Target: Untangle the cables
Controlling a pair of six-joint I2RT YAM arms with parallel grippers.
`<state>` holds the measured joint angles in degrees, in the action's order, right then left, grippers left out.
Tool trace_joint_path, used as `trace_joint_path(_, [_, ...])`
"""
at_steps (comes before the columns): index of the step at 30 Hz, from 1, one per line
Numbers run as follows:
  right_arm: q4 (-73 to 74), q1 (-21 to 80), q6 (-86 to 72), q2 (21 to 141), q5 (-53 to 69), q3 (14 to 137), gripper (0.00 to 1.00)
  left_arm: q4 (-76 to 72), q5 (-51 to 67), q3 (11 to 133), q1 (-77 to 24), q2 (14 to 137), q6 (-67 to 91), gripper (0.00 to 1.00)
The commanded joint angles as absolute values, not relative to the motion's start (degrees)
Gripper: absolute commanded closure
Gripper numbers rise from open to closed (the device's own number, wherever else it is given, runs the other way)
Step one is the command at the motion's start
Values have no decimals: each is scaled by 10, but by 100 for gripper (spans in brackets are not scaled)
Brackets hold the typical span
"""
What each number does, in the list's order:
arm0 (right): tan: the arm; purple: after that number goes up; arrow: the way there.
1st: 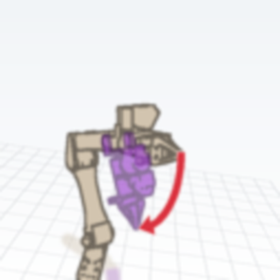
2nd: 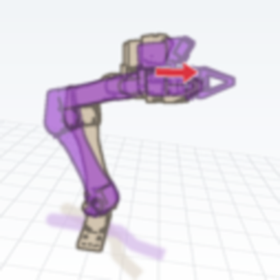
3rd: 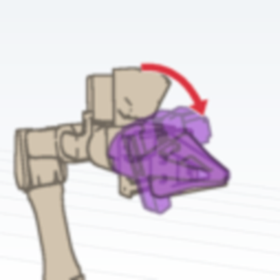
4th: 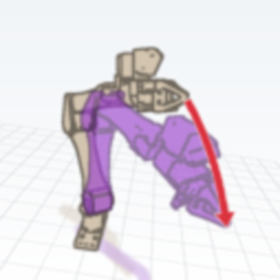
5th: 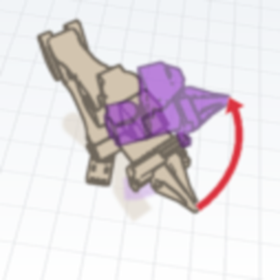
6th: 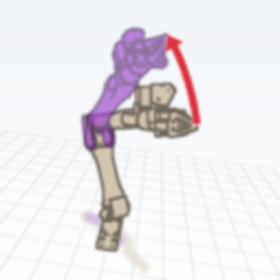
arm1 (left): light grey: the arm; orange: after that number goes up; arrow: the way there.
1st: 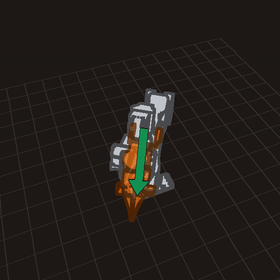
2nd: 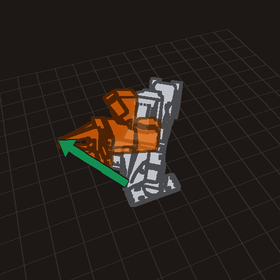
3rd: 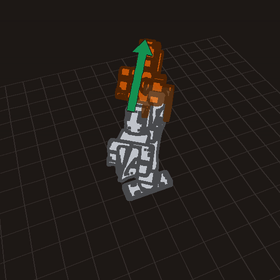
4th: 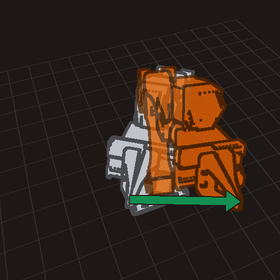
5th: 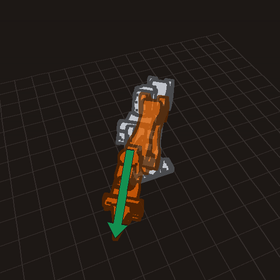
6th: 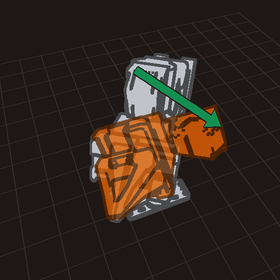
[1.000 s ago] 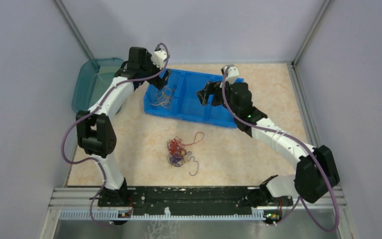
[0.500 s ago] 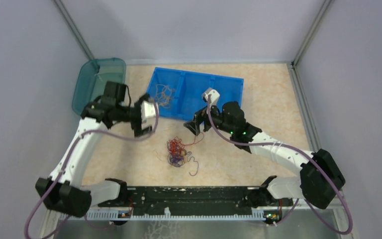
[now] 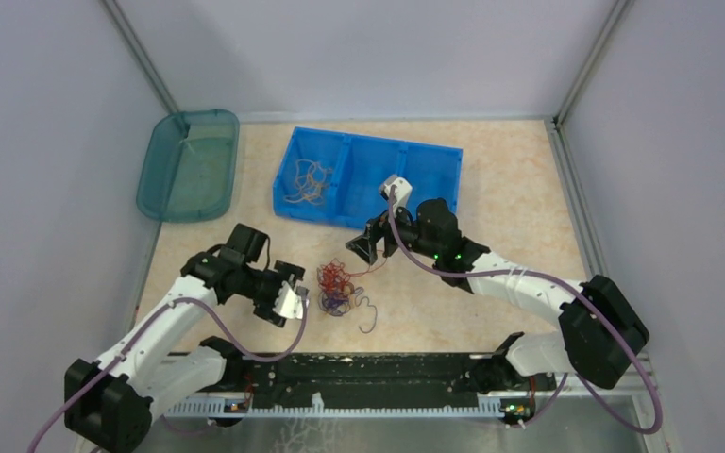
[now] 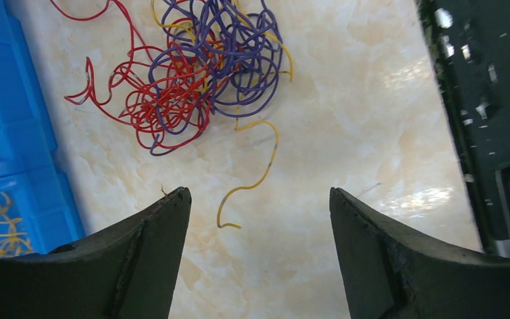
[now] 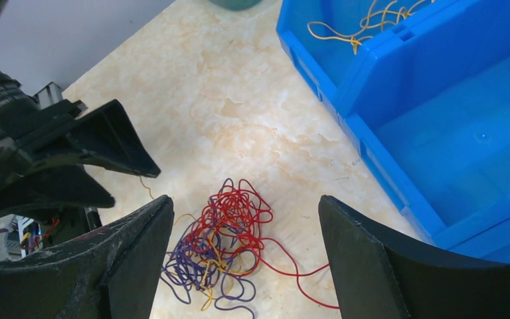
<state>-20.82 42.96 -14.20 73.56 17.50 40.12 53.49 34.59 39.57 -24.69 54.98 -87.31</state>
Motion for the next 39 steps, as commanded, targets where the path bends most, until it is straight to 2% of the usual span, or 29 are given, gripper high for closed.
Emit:
trace_joint_path(1, [-250,434,-148,728,192,414,20,430,332,368,-254,543,-946,19])
trace_joint_path(4, [-256,434,-152,732,197,415,20,425,322,374,-257,565,-946,23])
trace_joint_path(16, [-255,434,-156,740,194,424,22,500,322,409,-265,602,-954,58])
trace_joint_path(22, [-255,434,-162,742,192,425,22,511,320,413,-275,609,-935,68])
trace_joint_path(29, [-255,434,-162,738,190,422,23,536,329,436,-283,618,-906,99])
trace_joint_path(39, [-277,435,-162,733,203,416,23,596,406,517,-288,629,-748,100])
